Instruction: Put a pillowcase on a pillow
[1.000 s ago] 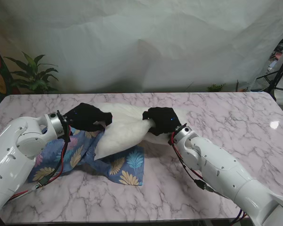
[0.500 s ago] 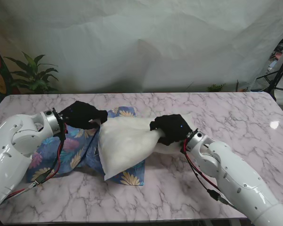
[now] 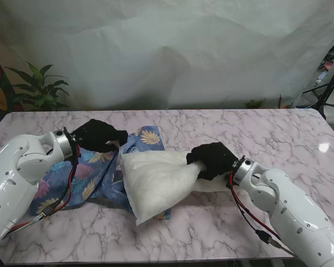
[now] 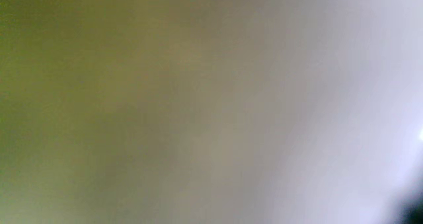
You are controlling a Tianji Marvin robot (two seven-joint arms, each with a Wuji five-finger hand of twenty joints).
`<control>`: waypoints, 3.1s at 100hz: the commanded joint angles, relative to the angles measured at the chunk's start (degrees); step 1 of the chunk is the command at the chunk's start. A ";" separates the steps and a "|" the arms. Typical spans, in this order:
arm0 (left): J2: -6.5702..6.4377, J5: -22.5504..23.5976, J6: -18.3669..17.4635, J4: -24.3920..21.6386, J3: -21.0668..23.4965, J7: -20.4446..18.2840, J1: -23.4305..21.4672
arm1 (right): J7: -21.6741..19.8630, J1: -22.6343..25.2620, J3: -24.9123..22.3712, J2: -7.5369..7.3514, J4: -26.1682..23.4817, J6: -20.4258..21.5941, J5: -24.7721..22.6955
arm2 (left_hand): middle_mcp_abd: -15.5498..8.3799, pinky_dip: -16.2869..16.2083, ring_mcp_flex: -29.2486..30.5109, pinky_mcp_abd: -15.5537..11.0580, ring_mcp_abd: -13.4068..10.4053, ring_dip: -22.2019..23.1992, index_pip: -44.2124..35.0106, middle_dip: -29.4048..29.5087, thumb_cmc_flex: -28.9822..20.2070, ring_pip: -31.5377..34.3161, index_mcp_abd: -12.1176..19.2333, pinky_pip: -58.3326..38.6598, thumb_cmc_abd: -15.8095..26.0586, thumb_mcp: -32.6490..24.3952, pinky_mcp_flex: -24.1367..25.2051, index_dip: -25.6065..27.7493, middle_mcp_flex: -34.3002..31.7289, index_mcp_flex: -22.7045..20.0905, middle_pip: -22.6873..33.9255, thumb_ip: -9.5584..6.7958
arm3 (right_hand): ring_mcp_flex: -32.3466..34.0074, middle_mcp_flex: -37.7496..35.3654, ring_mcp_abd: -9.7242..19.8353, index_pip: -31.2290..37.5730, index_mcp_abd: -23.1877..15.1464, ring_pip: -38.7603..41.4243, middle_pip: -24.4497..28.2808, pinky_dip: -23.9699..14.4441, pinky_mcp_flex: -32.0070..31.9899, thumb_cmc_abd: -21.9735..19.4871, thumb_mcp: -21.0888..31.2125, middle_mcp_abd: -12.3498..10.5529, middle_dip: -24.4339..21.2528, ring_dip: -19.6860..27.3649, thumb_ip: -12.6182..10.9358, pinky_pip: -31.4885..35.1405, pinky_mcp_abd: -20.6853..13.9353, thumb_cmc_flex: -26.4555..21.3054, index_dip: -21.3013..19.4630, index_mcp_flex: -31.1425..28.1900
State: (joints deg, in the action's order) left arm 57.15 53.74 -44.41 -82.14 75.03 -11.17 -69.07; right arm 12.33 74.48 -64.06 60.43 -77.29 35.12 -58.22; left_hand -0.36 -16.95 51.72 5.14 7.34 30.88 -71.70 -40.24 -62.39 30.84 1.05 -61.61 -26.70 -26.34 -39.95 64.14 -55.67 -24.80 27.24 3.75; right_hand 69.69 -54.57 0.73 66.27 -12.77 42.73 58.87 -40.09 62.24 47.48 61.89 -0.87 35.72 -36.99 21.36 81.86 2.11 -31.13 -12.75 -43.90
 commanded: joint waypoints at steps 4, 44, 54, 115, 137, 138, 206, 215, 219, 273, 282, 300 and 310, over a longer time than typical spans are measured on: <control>0.04 0.90 0.08 -0.26 0.22 -0.55 0.10 | -0.49 -0.90 0.67 -0.12 0.62 0.99 -0.11 | -0.61 -0.81 0.01 -3.40 0.70 -0.14 -1.14 -0.42 -0.15 -0.46 0.71 0.02 -0.76 -1.96 0.66 0.97 -1.13 -1.12 -0.56 0.83 | 2.63 1.20 6.12 8.70 -8.97 13.17 2.61 -0.52 0.55 -7.29 11.46 -1.31 0.90 -4.31 -3.25 0.24 -18.68 -7.02 -3.53 -1.83; -0.07 4.46 2.12 -6.06 5.91 -0.88 -2.90 | -3.71 3.49 -4.32 -0.35 -5.14 -1.36 -0.27 | -0.45 -0.96 -0.03 -3.45 0.84 -0.20 -1.13 -0.43 -0.16 -0.24 0.59 -0.14 -0.63 -1.83 0.64 0.92 -1.17 -1.07 -0.50 0.84 | 2.73 1.14 5.93 8.73 -8.83 13.44 2.59 -0.70 0.49 -7.50 11.21 -0.95 0.88 -4.40 -3.29 0.33 -18.45 -7.14 -3.46 -1.72; -0.03 4.94 2.49 -7.08 6.31 -0.82 -3.15 | -4.04 3.39 -4.38 -0.31 -5.09 -1.12 0.18 | -0.44 -0.98 -0.02 -3.37 0.79 -0.22 -1.09 -0.40 -0.14 -0.20 0.54 -0.15 -0.61 -1.75 0.65 0.89 -1.09 -0.98 -0.55 0.85 | 2.76 1.06 5.79 8.74 -8.66 13.48 2.61 -0.74 0.48 -7.47 11.19 -0.91 0.91 -4.41 -3.30 0.36 -18.40 -7.15 -3.44 -1.72; 0.38 3.22 1.85 -6.90 3.34 0.30 -2.30 | 1.10 -8.74 7.71 1.67 8.03 3.23 5.76 | -0.52 -1.04 -0.02 -3.47 0.73 -0.37 -1.16 -0.42 -0.29 -0.14 0.64 -0.13 -0.54 -1.47 0.67 0.89 -1.16 -1.04 -0.53 0.75 | 2.80 1.15 5.97 8.72 -8.93 13.49 2.56 -0.94 0.44 -7.50 11.30 -1.18 0.96 -4.37 -3.26 0.49 -18.11 -6.93 -3.44 -1.68; 0.43 2.07 -0.11 -6.99 2.57 0.40 -2.94 | 6.18 -17.58 15.96 3.94 17.56 2.19 9.03 | -0.69 -1.05 0.00 -3.64 0.58 -0.40 -1.17 -0.44 -0.15 -0.20 0.85 -0.10 -0.57 -1.48 0.69 0.92 -1.12 -1.02 -0.55 0.76 | 2.79 1.25 5.98 8.82 -9.19 13.48 2.69 -0.97 0.44 -7.65 11.22 -1.31 0.96 -4.36 -3.22 0.48 -18.11 -6.84 -3.52 -1.53; 0.44 2.05 -0.14 -6.94 2.53 0.47 -2.94 | 6.36 -17.87 16.27 4.04 17.89 2.17 9.15 | -0.67 -1.05 0.03 -3.64 0.55 -0.40 -1.17 -0.46 -0.11 -0.19 0.86 -0.10 -0.57 -1.46 0.69 0.93 -1.18 -1.02 -0.52 0.77 | 2.79 1.24 5.98 8.83 -9.22 13.48 2.70 -0.97 0.44 -7.66 11.22 -1.32 0.95 -4.36 -3.22 0.48 -18.11 -6.84 -3.52 -1.53; 1.50 1.96 2.33 -6.42 -1.29 5.27 -1.67 | 14.76 -33.70 37.99 15.55 43.86 5.28 20.99 | -0.66 -1.06 0.04 -3.66 0.60 -0.33 -1.14 -0.47 -0.09 -0.22 0.80 -0.04 -0.59 -1.69 0.64 0.97 -1.16 -1.04 -0.49 0.81 | 4.22 0.31 4.90 7.31 -6.56 14.70 2.39 -1.01 1.84 -7.93 8.45 1.41 -0.45 -4.13 -4.04 2.64 -18.62 -6.98 -1.50 -2.02; 1.59 1.70 2.46 -6.03 -2.11 5.55 -1.32 | 13.12 -34.27 38.74 16.63 44.84 4.48 23.13 | -0.66 -1.06 0.07 -3.66 0.57 -0.33 -1.12 -0.47 -0.01 -0.21 0.82 -0.04 -0.57 -1.68 0.65 0.96 -1.16 -1.00 -0.49 0.83 | 5.34 -0.45 4.66 6.42 -5.12 15.33 2.25 -1.07 2.33 -7.72 7.39 2.79 -1.10 -3.95 -4.41 4.26 -18.73 -6.94 -0.19 -2.82; 1.62 1.60 2.51 -5.82 -2.43 5.65 -1.18 | 11.44 -34.32 38.59 16.84 44.67 3.93 24.39 | -0.64 -1.07 0.07 -3.62 0.58 -0.34 -1.13 -0.46 -0.01 -0.21 0.81 -0.05 -0.53 -1.65 0.66 0.97 -1.13 -1.00 -0.50 0.85 | 5.66 -0.76 4.49 5.95 -4.55 15.63 2.16 -1.04 2.44 -7.56 6.98 3.31 -1.36 -3.88 -4.54 4.87 -18.82 -6.89 0.41 -3.27; 1.68 -2.91 2.28 -3.66 -6.90 3.13 0.61 | -0.71 -35.78 38.01 16.95 44.09 -1.07 32.25 | -0.55 -1.25 0.31 -3.56 0.41 -0.71 -1.20 -0.43 0.51 -0.02 0.86 -0.42 -0.17 -1.56 0.62 0.70 -1.48 -0.93 -0.46 0.99 | 6.27 -7.60 7.61 3.89 -2.34 34.38 6.26 -2.06 6.05 -5.76 6.32 5.47 2.07 -8.56 -3.59 20.43 -23.45 3.13 3.64 -7.61; 1.58 -3.08 2.45 -3.75 -6.62 2.49 0.60 | -1.44 -35.05 37.44 14.73 41.55 -2.68 30.09 | -0.51 -1.27 0.25 -3.56 0.45 -0.78 -1.22 -0.44 0.51 -0.01 0.81 -0.45 -0.16 -1.59 0.63 0.67 -1.45 -0.92 -0.47 1.01 | 6.25 -8.28 8.17 4.27 -3.37 35.80 6.71 -1.97 6.27 -6.64 5.39 4.63 3.26 -8.89 -3.56 21.56 -24.27 3.90 3.14 -7.50; 1.36 -4.22 3.55 -3.85 -6.46 0.50 0.68 | -3.59 -32.15 34.59 10.32 35.40 -8.44 25.79 | -0.52 -1.29 0.26 -3.50 0.51 -0.88 -1.26 -0.48 0.55 0.05 0.83 -0.46 -0.14 -1.60 0.74 0.61 -1.42 -0.89 -0.49 1.05 | 6.24 -11.05 10.43 4.71 -4.61 40.47 7.60 -2.67 7.22 -6.86 3.36 3.10 5.13 -10.59 -3.19 25.14 -28.09 5.28 2.60 -7.99; 1.48 -5.69 4.66 -3.00 -7.52 0.13 1.28 | -4.79 -30.77 33.09 9.03 33.27 -11.21 24.67 | -0.43 -1.31 0.27 -3.50 0.53 -0.93 -1.28 -0.48 0.55 0.06 0.80 -0.48 -0.07 -1.59 0.75 0.57 -1.45 -0.90 -0.52 1.06 | 6.26 -12.20 11.07 4.80 -4.76 41.91 7.89 -3.13 7.58 -6.68 2.74 2.49 5.64 -11.23 -2.95 26.45 -29.16 5.77 2.46 -8.40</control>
State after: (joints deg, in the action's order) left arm 58.44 49.07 -40.74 -85.88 68.56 -10.25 -68.58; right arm 8.05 42.58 -30.40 70.64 -44.50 24.72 -33.11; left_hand -0.11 -17.05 51.71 5.12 7.34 30.25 -71.70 -40.24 -62.38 30.83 1.06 -61.61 -26.56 -26.41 -39.87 64.14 -55.56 -24.81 26.67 3.75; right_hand 71.06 -61.34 2.50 66.84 -13.60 46.90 59.10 -41.93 65.77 47.53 61.84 -1.00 39.34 -42.20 21.00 99.93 0.00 -24.84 -8.42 -47.62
